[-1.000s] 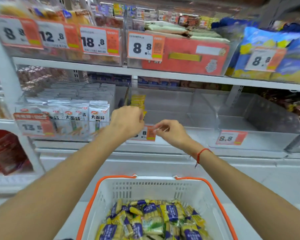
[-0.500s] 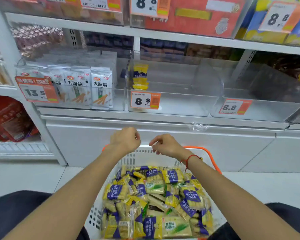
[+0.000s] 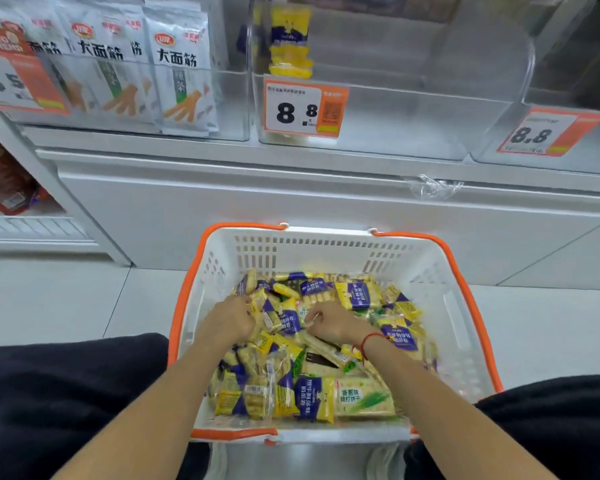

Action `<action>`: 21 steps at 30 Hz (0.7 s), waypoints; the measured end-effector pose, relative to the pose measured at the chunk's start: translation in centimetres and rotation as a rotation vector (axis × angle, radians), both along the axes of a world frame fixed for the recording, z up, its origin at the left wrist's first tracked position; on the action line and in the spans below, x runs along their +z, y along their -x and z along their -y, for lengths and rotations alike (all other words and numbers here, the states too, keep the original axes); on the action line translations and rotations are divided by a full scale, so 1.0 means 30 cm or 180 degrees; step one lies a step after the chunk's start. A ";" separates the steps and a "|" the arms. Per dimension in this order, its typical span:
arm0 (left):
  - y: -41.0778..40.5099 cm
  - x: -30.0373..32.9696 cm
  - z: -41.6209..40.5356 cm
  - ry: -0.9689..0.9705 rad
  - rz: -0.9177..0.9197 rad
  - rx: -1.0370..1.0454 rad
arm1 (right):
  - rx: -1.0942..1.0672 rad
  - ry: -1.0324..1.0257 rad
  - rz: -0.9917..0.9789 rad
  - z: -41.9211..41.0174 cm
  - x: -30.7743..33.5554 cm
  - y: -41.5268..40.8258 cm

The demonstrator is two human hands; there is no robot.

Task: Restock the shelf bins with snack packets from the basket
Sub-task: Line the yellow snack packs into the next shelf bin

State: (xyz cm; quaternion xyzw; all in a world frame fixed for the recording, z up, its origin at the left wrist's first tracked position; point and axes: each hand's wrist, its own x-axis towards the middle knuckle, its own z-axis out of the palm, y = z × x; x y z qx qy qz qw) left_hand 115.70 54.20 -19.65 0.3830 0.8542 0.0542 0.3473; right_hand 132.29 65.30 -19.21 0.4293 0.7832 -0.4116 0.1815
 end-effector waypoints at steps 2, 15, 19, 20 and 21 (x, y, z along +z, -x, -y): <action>0.006 -0.052 0.037 0.0015 -0.0104 0.0066 | -0.0133 0.0013 -0.0106 0.042 -0.057 0.014; 0.039 -0.047 0.029 0.0544 -0.1241 -0.1250 | -0.1414 -0.0117 -0.0489 0.148 -0.147 0.076; 0.048 -0.031 0.035 0.0369 -0.1176 -0.1278 | -0.1532 0.0033 -0.0697 0.117 -0.105 0.039; 0.048 -0.021 0.039 0.0293 -0.1037 -0.1153 | -0.1646 0.0107 -0.0823 0.107 -0.089 0.028; 0.049 -0.011 0.041 0.0198 -0.0824 -0.0962 | -0.1770 0.0222 -0.0966 0.091 -0.073 0.019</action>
